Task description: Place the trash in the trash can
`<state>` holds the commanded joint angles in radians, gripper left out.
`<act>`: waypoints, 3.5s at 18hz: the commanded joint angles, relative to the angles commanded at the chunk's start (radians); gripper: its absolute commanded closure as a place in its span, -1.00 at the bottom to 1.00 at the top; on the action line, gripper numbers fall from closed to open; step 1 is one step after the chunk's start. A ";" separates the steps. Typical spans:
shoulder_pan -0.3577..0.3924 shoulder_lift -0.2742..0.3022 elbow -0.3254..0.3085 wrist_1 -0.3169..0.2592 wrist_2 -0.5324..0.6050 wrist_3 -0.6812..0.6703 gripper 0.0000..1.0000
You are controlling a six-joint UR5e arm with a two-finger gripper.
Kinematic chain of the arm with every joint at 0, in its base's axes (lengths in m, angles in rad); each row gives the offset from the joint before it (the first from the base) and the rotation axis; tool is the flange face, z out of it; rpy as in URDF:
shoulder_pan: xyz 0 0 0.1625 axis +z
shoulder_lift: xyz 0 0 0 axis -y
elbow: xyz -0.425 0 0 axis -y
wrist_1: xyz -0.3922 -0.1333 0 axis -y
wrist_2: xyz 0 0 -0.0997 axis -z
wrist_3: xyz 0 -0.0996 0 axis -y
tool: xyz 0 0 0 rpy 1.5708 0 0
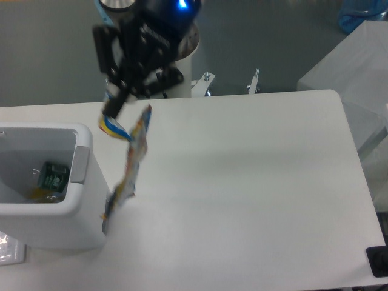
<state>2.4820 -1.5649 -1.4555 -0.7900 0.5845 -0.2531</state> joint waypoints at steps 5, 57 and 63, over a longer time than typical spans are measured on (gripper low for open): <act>-0.046 0.077 -0.072 0.000 0.000 0.069 1.00; 0.077 -0.135 -0.032 -0.006 0.275 0.785 -1.00; 0.077 -0.093 -0.042 -0.116 0.466 0.964 -1.00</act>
<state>2.5587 -1.6584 -1.4971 -0.9063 1.0505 0.7112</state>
